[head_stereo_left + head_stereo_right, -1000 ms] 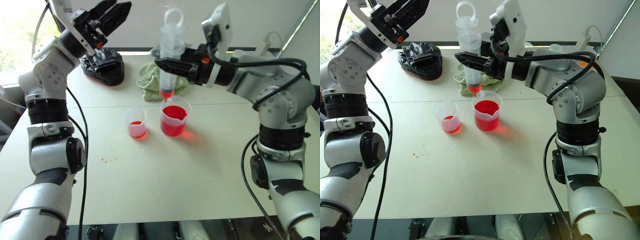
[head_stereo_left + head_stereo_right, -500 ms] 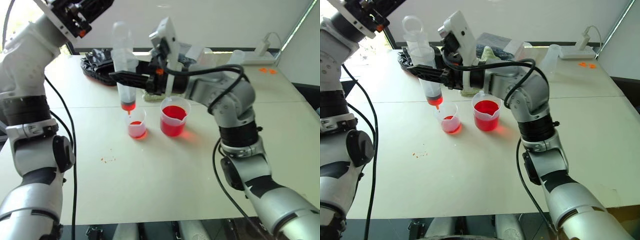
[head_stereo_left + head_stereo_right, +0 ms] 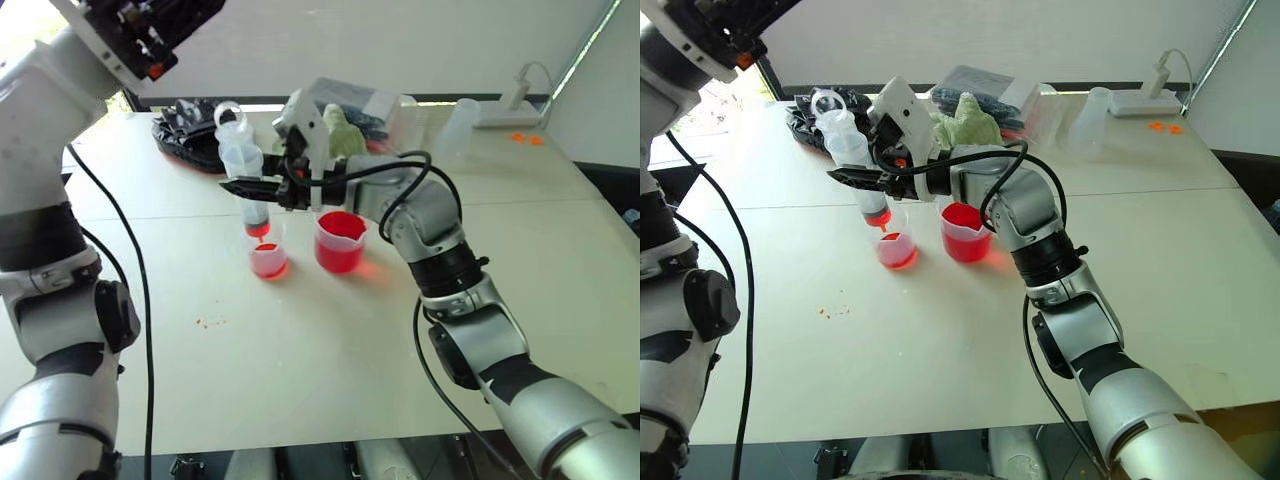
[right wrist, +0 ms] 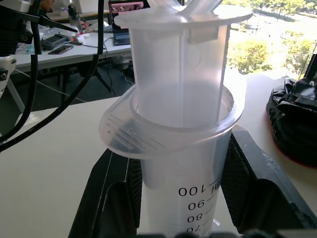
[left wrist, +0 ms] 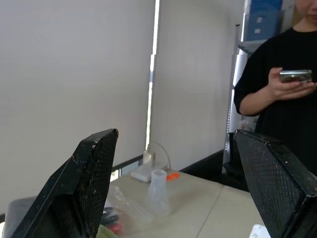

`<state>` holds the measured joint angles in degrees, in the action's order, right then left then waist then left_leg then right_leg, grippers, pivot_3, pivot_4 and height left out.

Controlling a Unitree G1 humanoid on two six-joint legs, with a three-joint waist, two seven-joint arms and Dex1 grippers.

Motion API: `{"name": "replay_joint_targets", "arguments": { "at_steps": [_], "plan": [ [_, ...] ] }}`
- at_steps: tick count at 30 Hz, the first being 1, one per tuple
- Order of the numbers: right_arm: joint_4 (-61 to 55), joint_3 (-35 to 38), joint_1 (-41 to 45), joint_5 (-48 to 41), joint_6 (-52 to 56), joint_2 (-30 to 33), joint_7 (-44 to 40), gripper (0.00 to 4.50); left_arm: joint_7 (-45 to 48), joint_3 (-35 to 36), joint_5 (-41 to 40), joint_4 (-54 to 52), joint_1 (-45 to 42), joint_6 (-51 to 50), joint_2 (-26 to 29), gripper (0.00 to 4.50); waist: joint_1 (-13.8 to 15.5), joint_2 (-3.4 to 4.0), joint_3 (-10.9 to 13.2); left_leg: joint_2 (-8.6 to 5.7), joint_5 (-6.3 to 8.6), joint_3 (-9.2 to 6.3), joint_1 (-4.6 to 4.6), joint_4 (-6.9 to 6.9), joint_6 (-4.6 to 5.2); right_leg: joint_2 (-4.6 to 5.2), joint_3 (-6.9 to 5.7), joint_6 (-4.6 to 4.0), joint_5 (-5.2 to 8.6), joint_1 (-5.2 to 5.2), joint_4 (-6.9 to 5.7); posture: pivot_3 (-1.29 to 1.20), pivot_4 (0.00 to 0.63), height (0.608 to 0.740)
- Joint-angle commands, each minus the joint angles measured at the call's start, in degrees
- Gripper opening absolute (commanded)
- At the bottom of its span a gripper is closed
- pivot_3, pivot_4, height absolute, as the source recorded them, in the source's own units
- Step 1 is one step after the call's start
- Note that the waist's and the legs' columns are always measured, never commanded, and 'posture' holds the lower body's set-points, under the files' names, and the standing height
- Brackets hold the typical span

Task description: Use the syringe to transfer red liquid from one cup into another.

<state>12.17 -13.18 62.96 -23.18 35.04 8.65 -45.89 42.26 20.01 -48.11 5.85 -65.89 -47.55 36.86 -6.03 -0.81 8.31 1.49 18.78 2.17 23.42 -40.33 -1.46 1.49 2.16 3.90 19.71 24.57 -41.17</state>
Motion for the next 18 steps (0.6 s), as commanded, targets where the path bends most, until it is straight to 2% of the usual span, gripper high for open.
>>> {"name": "replay_joint_targets", "arguments": {
  "at_steps": [1,6,18],
  "plan": [
    [-0.14,0.56,0.74,1.25,-2.62,-0.39,-1.0,1.68,-0.06,1.44,-2.81,-3.84,-0.09,-1.71,1.67,3.91,-0.1,0.0,0.0,0.0,0.0,0.0,0.0,0.0,0.0,0.0,0.0,0.0,0.0,0.0,0.0,0.0,0.15,0.74],
    [0.76,0.61,0.18,2.41,-3.48,-1.25,-1.29,1.68,-0.6,0.81,-3.45,-5.0,1.36,-3.87,3.53,3.91,-0.17,0.0,0.0,0.0,-0.01,-0.03,0.0,0.0,-0.01,0.0,-0.01,0.0,0.0,0.0,-0.02,0.0,0.15,0.74],
    [1.86,0.79,-0.85,3.63,-4.1,-2.64,-1.75,1.68,2.07,-3.81,-1.04,-5.68,4.54,-11.42,14.45,3.91,-0.1,0.0,0.0,-0.02,-0.01,-0.08,0.0,0.01,-0.03,0.0,-0.03,0.0,0.0,-0.02,-0.01,0.0,0.15,0.74]
  ]
}}
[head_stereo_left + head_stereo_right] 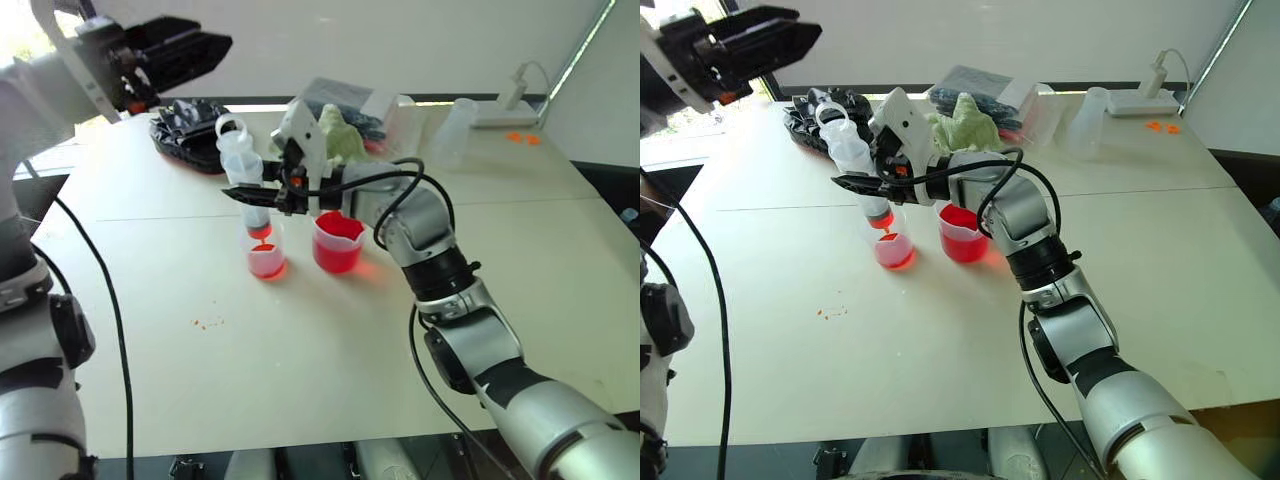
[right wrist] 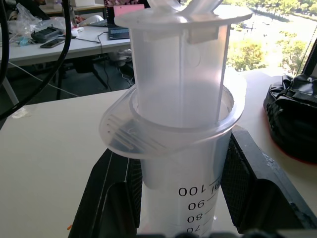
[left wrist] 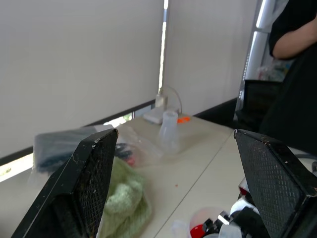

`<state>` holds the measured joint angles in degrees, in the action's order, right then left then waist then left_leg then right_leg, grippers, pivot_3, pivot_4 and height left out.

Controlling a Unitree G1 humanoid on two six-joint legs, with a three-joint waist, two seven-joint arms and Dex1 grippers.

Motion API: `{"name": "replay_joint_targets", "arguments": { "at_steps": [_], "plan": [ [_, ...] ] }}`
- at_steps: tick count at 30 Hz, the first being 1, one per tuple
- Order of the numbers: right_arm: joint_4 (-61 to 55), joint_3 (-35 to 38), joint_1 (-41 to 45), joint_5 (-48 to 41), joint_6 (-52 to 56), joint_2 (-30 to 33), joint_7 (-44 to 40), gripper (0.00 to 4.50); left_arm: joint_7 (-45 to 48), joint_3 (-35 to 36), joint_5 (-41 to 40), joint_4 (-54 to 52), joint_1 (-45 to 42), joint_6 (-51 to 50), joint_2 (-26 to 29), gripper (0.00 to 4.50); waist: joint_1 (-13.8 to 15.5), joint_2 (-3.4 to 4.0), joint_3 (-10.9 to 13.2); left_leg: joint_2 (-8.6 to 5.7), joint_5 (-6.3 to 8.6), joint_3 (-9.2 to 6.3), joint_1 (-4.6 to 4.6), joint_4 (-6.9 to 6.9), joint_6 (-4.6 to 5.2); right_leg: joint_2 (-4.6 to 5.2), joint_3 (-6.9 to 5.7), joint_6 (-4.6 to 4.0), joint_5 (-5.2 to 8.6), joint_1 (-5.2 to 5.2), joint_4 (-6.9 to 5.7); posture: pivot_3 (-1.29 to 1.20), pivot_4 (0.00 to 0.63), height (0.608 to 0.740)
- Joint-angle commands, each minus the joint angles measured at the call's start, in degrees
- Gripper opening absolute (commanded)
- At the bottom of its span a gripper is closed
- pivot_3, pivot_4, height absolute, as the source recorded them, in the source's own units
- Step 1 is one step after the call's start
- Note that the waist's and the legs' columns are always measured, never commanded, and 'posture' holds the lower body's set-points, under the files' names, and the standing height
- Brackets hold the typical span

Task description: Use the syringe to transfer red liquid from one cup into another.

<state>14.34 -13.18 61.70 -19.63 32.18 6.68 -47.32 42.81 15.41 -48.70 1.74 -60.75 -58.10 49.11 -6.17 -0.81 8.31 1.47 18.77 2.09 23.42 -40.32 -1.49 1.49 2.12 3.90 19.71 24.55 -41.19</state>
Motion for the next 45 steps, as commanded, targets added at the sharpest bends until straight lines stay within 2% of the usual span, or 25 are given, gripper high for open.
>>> {"name": "replay_joint_targets", "arguments": {
  "at_steps": [1,9,12,13,23,38,40,45],
  "plan": [
    [-0.14,0.8,0.34,0.24,-1.38,-0.76,-0.38,1.68,2.64,0.28,-0.77,-2.35,0.16,-2.28,3.76,3.91,0.06,0.0,0.0,-0.01,0.0,0.0,0.0,0.0,0.0,0.0,0.0,0.0,0.0,0.0,0.0,0.0,0.15,0.74],
    [2.08,1.1,0.57,1.26,-2.65,-1.21,-0.97,1.68,6.5,1.86,-3.12,-6.15,3.91,-5.46,8.92,3.91,-0.17,0.01,0.0,-0.01,-0.01,-0.03,0.0,0.05,-0.02,0.0,0.0,0.0,0.0,-0.01,0.03,0.0,0.15,0.74],
    [2.89,1.13,0.69,1.55,-3.14,-1.39,-1.19,1.68,6.35,2.8,-3.96,-7.19,4.76,-6.4,9.85,3.12,-0.09,0.01,0.0,-0.02,-0.01,-0.04,0.0,0.05,-0.02,0.0,0.0,0.0,0.0,-0.01,0.02,0.0,0.15,0.74],
    [3.21,1.14,0.77,1.64,-3.33,-1.46,-1.24,1.68,5.93,2.85,-3.83,-7.55,5.12,-6.6,10.26,2.72,-0.06,0.01,0.0,-0.02,-0.01,-0.04,0.0,0.05,-0.02,0.0,0.0,0.0,0.0,-0.01,0.02,0.0,0.15,0.74],
    [4.96,1.5,1.37,2.0,-4.42,-1.95,-1.43,1.68,5.62,4.13,-6.29,-12.15,10.95,-12.43,15.26,2.72,-0.02,0.01,0.01,-0.01,-0.01,-0.04,0.0,0.06,-0.02,0.0,0.0,0.0,0.0,-0.01,0.03,0.0,0.15,0.74],
    [2.9,1.95,1.02,1.85,-3.22,-2.15,-1.19,1.68,3.04,-1.07,-1.71,-11.77,11.65,-7.32,10.55,2.72,0.32,0.01,0.01,-0.04,-0.01,-0.04,0.0,0.06,-0.02,0.01,0.01,0.0,0.0,-0.03,0.03,0.0,0.15,0.74],
    [2.54,1.99,0.9,1.8,-2.99,-2.11,-1.1,1.68,2.88,-1.79,-0.85,-11.6,11.63,-6.63,9.99,2.18,0.31,0.01,0.01,-0.04,-0.01,-0.04,0.0,0.06,-0.02,0.01,0.01,0.0,0.0,-0.03,0.03,0.0,0.15,0.74],
    [1.78,2.01,0.65,1.68,-2.55,-2.15,-0.74,1.68,2.09,-3.15,0.97,-10.75,10.72,-5.53,8.27,2.18,0.34,0.01,0.01,-0.04,-0.01,-0.04,0.0,0.06,-0.02,0.01,0.01,0.0,0.0,-0.03,0.03,0.0,0.15,0.74]
  ]
}}
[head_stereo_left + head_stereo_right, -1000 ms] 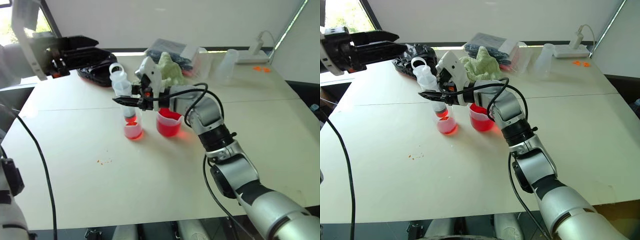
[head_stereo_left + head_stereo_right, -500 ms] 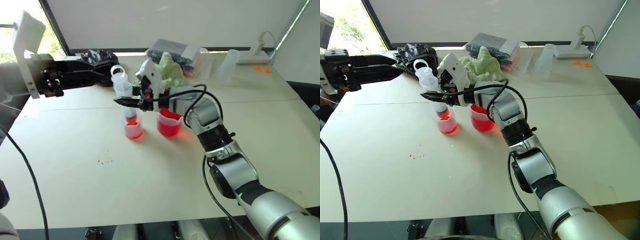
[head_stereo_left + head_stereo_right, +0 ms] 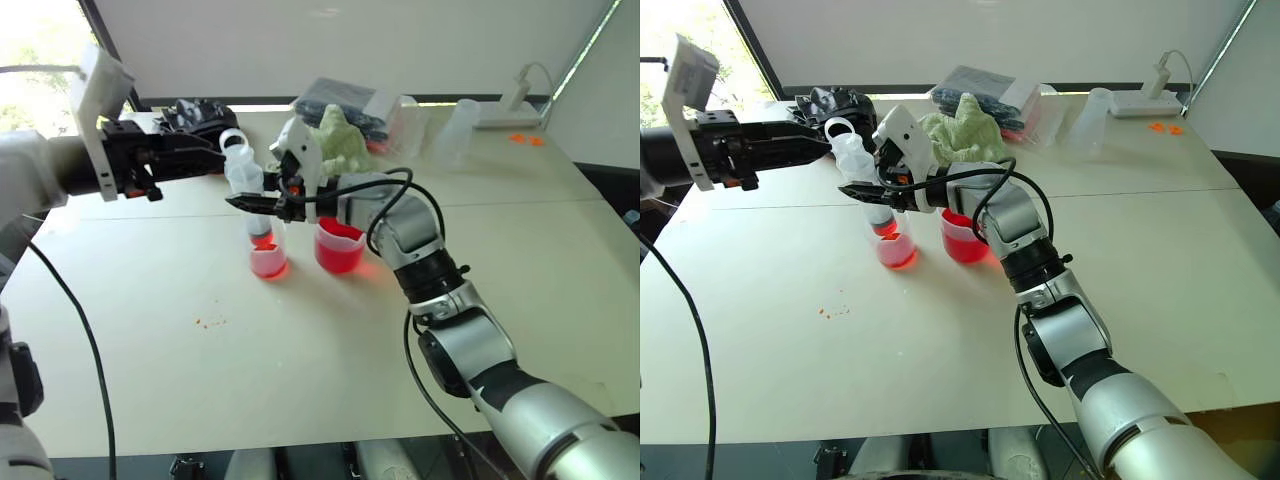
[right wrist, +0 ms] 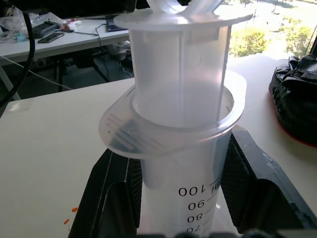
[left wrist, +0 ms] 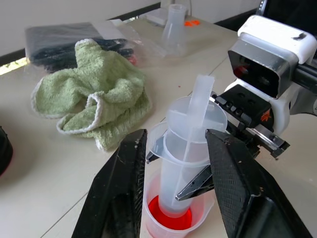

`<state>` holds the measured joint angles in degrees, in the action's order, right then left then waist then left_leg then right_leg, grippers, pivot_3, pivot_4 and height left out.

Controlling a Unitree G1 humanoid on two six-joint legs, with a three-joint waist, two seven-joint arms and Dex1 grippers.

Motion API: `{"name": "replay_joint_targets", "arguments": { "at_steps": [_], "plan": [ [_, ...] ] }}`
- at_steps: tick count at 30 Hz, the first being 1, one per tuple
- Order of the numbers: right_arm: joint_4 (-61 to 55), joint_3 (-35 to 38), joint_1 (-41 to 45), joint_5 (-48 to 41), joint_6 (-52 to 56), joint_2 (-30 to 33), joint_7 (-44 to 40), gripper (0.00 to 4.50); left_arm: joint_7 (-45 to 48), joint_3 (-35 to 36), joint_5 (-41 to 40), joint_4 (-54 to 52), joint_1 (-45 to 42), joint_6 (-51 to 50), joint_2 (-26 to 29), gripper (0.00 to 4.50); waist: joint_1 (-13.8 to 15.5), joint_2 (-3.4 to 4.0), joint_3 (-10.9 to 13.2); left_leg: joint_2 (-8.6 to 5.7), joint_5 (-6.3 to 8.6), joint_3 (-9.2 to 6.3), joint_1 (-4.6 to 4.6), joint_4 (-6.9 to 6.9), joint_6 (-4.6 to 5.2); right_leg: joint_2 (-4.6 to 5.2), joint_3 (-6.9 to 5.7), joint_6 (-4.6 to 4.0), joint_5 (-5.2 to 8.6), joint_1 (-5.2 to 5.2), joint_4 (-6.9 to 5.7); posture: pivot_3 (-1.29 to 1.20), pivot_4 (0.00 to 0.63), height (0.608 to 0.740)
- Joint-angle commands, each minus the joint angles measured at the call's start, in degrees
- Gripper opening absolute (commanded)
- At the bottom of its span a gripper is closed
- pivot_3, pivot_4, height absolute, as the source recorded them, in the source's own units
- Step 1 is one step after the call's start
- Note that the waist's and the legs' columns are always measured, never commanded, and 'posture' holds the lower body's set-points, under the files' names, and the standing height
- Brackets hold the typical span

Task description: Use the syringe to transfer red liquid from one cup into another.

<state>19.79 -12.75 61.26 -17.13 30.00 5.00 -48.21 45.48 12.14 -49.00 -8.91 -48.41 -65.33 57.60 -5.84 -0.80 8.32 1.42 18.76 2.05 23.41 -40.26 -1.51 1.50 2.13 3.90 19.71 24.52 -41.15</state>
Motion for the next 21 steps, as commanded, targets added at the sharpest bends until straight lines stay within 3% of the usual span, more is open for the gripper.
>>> {"name": "replay_joint_targets", "arguments": {
  "at_steps": [1,13,21],
  "plan": [
    [-3.73,1.59,1.09,-0.85,-0.31,-0.5,0.21,1.68,-0.74,-0.16,1.8,0.06,-1.73,2.07,-0.54,2.18,0.02,0.0,0.0,0.0,0.0,0.0,0.0,0.0,0.0,0.0,0.0,0.0,0.0,0.0,0.0,0.0,0.15,0.74],
    [-3.93,1.58,1.23,-0.8,-0.05,-0.48,0.54,1.68,2.16,2.49,-3.82,-0.64,-3.01,-1.85,-1.54,2.18,-0.03,0.0,0.0,0.01,0.0,0.0,0.0,0.01,0.0,-0.01,0.0,0.0,0.0,0.0,0.0,0.0,0.15,0.74],
    [-4.22,1.55,1.21,-0.77,-0.01,-0.44,0.53,1.68,-1.94,-0.47,1.61,-0.34,-2.85,2.14,-3.26,2.18,0.07,0.0,0.0,0.0,0.0,-0.01,0.0,-0.01,0.0,0.0,0.0,0.0,0.0,-0.01,0.0,0.0,0.15,0.74]
  ]
}}
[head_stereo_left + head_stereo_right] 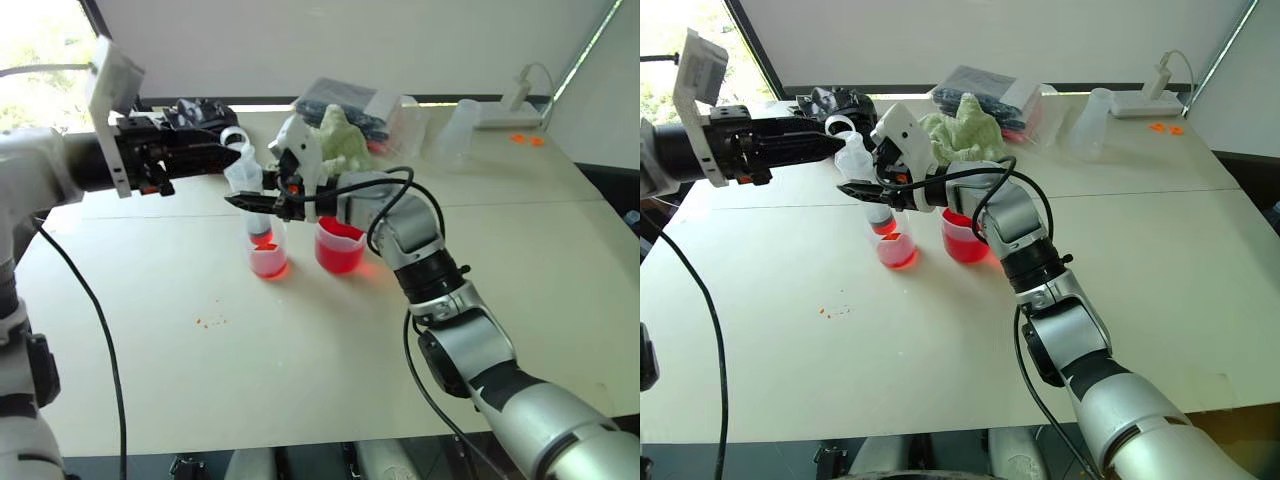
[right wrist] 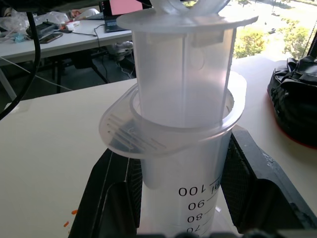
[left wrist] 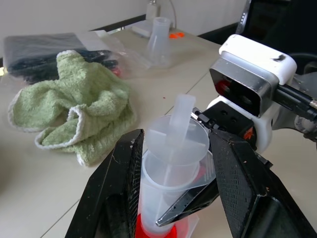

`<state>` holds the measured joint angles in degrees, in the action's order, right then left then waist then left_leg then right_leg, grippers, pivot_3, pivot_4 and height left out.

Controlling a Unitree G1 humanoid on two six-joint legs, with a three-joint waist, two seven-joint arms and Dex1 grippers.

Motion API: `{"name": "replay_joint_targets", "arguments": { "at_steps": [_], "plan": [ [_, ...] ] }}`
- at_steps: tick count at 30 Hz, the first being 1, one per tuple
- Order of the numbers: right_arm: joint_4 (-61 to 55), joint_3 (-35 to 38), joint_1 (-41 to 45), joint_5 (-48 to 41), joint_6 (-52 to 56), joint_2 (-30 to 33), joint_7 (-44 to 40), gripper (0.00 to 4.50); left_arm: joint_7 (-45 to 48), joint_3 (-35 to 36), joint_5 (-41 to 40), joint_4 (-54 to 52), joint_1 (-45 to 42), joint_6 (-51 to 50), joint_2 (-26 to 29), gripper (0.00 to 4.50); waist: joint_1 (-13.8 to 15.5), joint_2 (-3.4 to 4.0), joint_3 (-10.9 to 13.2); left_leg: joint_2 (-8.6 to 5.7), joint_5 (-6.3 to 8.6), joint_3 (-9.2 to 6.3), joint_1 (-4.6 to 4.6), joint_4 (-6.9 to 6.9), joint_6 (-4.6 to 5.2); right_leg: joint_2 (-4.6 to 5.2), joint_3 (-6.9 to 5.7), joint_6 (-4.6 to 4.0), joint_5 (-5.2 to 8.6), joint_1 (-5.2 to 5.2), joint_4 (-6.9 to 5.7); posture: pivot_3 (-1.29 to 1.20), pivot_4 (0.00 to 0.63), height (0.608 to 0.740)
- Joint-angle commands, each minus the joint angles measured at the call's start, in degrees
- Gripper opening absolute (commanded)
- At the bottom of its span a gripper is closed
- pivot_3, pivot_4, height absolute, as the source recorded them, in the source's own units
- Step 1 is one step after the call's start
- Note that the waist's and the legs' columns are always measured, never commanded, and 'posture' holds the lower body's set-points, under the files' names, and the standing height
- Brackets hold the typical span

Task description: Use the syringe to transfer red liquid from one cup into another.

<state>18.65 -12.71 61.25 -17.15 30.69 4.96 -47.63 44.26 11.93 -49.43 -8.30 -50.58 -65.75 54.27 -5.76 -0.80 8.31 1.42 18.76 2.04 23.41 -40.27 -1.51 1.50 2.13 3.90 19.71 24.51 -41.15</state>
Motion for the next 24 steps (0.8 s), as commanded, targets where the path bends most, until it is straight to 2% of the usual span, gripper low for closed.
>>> {"name": "replay_joint_targets", "arguments": {
  "at_steps": [1,10,13,15,16,24],
  "plan": [
    [-3.0,1.55,1.27,-0.75,-0.72,-0.4,-0.05,1.68,-1.03,-0.6,2.94,-0.77,-0.69,3.27,-0.2,2.18,-0.02,0.0,0.0,0.0,0.0,0.0,0.0,0.0,0.0,0.0,0.0,0.0,0.0,0.0,0.0,0.0,0.15,0.74],
    [-3.36,1.52,1.24,-0.77,-0.53,-0.27,0.28,1.68,-3.34,-1.51,5.68,0.44,-1.82,5.1,-3.34,2.18,0.02,0.0,0.0,0.0,0.0,0.0,0.0,0.0,0.0,0.0,0.0,0.0,0.0,0.0,0.0,0.0,0.15,0.74],
    [-3.21,1.55,1.27,-0.79,-0.66,-0.22,0.33,1.68,-4.99,-1.51,6.13,0.12,-1.94,5.02,-5.27,1.32,0.03,0.0,0.0,0.0,0.0,0.0,0.0,0.0,0.0,0.0,0.0,0.0,0.0,0.0,0.0,0.0,0.15,0.74],
    [-3.35,1.51,1.24,-0.82,-0.59,-0.22,0.43,1.68,-6.05,-1.44,6.23,-0.7,-1.83,4.99,-6.69,0.31,0.05,0.0,0.0,0.0,0.0,0.0,0.0,0.0,0.0,0.0,0.0,0.0,0.0,0.0,0.0,0.0,0.15,0.74],
    [-3.34,1.53,1.27,-0.78,-0.59,-0.24,0.45,1.68,-6.81,-1.26,6.16,-0.97,-1.95,4.78,-7.6,0.03,0.01,0.0,0.0,0.0,0.0,0.0,0.0,0.0,0.0,0.0,0.0,0.0,0.0,0.0,0.0,0.0,0.15,0.74],
    [-3.38,1.77,1.33,-0.43,-0.43,-0.39,0.3,1.68,-6.93,-1.99,5.66,-4.03,-0.71,3.86,-8.09,0.03,-0.15,0.0,0.0,0.01,0.0,0.0,0.0,0.01,0.0,-0.01,0.0,0.0,0.0,0.0,0.0,0.0,0.15,0.74]
  ]
}}
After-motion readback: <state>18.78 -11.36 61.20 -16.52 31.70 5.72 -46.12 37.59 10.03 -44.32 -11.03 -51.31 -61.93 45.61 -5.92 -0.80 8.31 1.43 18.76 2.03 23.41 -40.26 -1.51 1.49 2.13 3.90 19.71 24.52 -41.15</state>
